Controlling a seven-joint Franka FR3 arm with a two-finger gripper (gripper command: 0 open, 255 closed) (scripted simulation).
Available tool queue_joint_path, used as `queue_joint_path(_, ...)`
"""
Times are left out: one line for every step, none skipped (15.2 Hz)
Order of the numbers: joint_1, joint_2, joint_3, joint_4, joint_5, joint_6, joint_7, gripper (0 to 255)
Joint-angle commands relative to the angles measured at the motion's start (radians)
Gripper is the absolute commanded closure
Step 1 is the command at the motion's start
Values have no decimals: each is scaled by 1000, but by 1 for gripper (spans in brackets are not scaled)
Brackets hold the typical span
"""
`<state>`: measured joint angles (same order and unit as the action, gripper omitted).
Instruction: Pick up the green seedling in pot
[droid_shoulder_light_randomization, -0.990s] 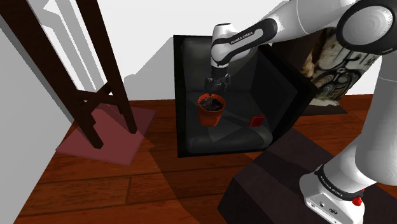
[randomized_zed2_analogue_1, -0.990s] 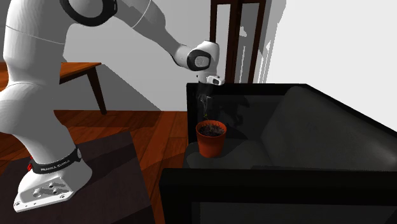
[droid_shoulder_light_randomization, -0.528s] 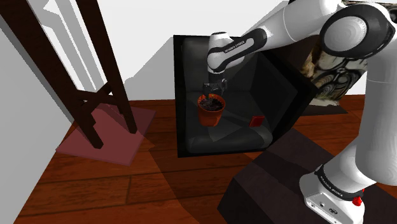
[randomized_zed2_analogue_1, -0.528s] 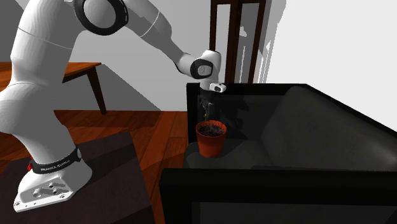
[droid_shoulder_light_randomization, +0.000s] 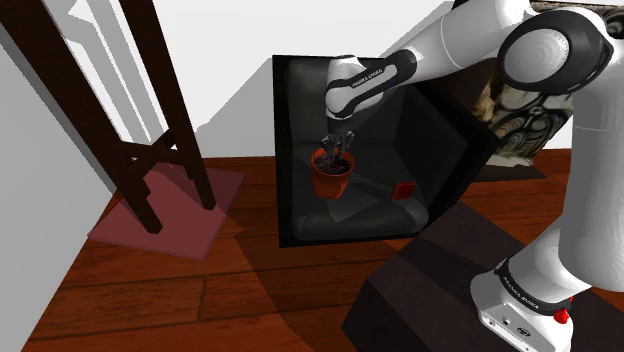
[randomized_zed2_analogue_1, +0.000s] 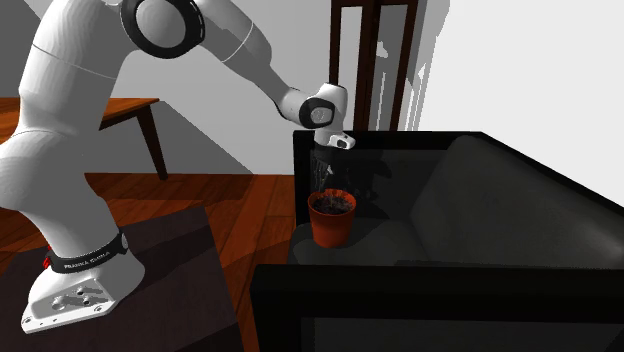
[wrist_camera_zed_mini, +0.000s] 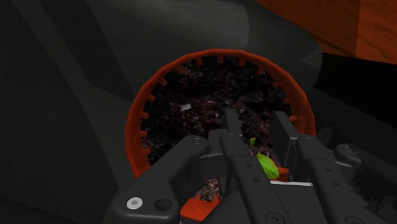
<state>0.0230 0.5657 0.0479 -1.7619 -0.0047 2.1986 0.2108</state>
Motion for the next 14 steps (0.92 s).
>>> queue_joint_path(0, 0, 0, 0, 0, 0, 0, 255)
queue_joint_path(0, 0, 0, 0, 0, 0, 0, 255)
queue_joint_path(0, 0, 0, 0, 0, 0, 0, 255)
queue_joint_path(0, 0, 0, 0, 0, 0, 0, 255)
queue_joint_path(0, 2, 0, 1, 0, 0, 0, 255)
queue_joint_path(0, -7, 0, 2, 0, -10, 0, 255)
queue_joint_path(0, -16, 0, 3, 1, -19, 0, 255)
queue_joint_path(-1, -24, 1, 4, 1, -29, 0, 255)
queue_joint_path(-1, -32, 1, 6, 1, -39, 0, 255)
queue_joint_path(-1, -40, 1, 8, 2, -49, 0, 255)
queue_joint_path(-1, -48, 1, 10, 2, -59, 0, 255)
queue_joint_path(-1, -56, 2, 13, 2, -69, 0, 255)
queue_joint_path(-1, -64, 2, 15, 3, -79, 0, 255)
queue_joint_path(-2, -71, 2, 18, 3, -89, 0, 255)
